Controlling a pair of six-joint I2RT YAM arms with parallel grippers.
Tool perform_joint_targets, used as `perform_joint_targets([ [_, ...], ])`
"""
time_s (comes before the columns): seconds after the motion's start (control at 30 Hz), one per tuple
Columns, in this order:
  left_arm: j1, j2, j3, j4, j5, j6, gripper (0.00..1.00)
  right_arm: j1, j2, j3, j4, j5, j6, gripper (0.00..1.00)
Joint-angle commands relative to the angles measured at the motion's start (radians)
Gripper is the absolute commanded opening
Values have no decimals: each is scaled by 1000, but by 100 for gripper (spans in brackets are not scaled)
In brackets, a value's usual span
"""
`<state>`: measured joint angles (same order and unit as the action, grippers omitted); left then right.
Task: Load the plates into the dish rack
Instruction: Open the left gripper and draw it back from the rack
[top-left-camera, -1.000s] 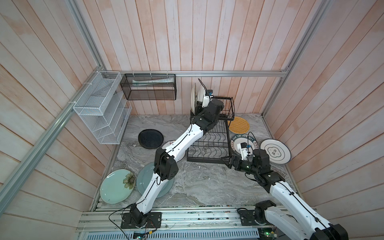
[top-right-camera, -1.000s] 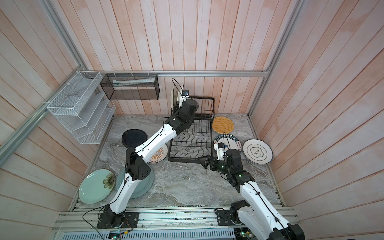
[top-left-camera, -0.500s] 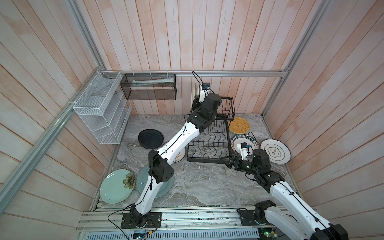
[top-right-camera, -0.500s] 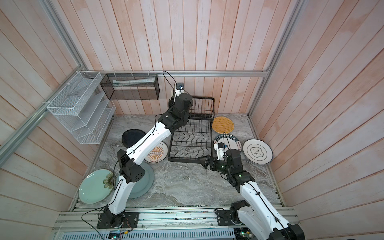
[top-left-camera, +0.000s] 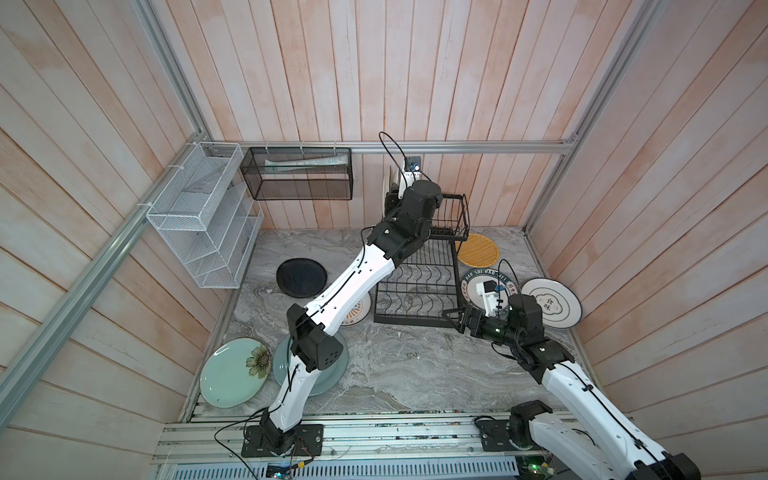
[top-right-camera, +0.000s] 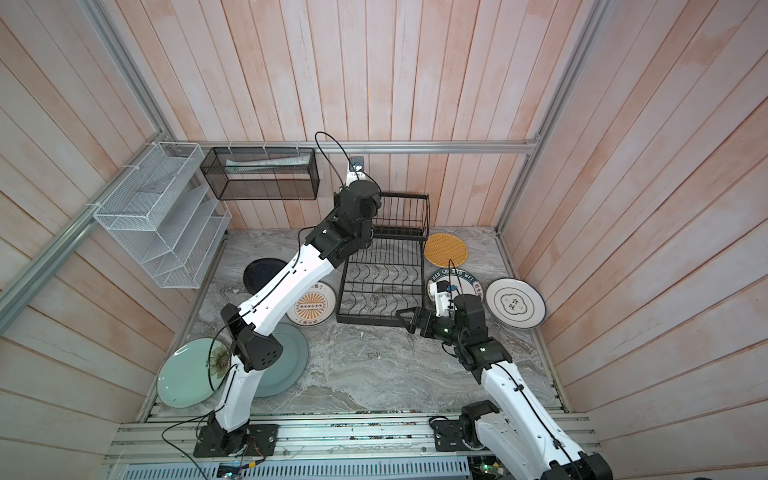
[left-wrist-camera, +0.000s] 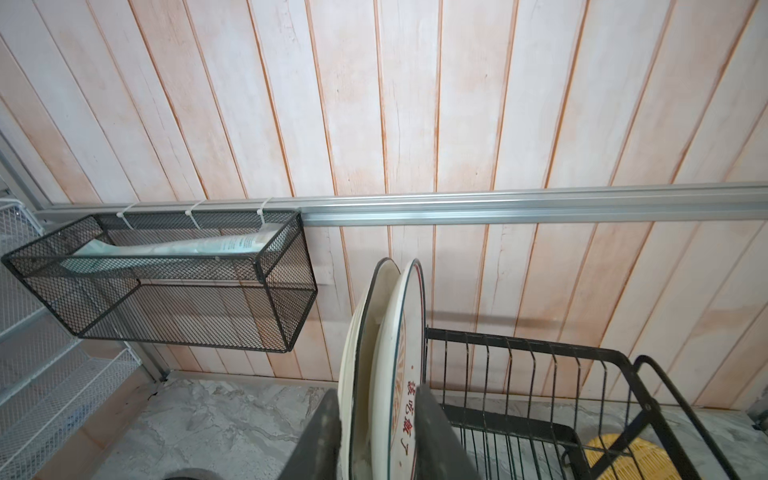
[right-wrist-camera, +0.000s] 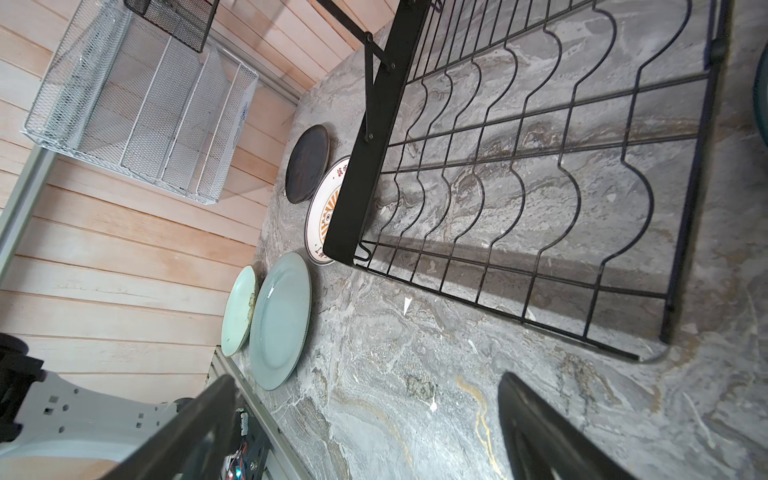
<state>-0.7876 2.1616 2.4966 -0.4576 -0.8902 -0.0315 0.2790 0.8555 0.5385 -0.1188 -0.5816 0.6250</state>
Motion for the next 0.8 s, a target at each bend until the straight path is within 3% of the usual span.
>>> perform_joint_targets([
  [0.0,0,-97,9,-19,82,-10,36,-4,-12,43,-32,26,-29,98],
  [0.1,-1,-152,-16,-39,167,-3,54,-14,-11,59,-36,25,-37,98],
  [0.2,3,-201,-27,-104,365,-15,99,-23,-7,78,-37,29,-44,98],
  [0.27,14,-246,-63,-139,548,-39,100,-29,2,90,-37,30,-46,98],
  [0.43,16,-415,-289,-98,726,-73,100,-45,8,118,-36,39,-48,98],
  [0.6,33,-650,-583,7,872,-98,100,-65,-1,123,-22,35,-39,98],
  [0.77,44,-892,-873,96,942,-113,100,-87,-1,117,12,28,-25,98],
])
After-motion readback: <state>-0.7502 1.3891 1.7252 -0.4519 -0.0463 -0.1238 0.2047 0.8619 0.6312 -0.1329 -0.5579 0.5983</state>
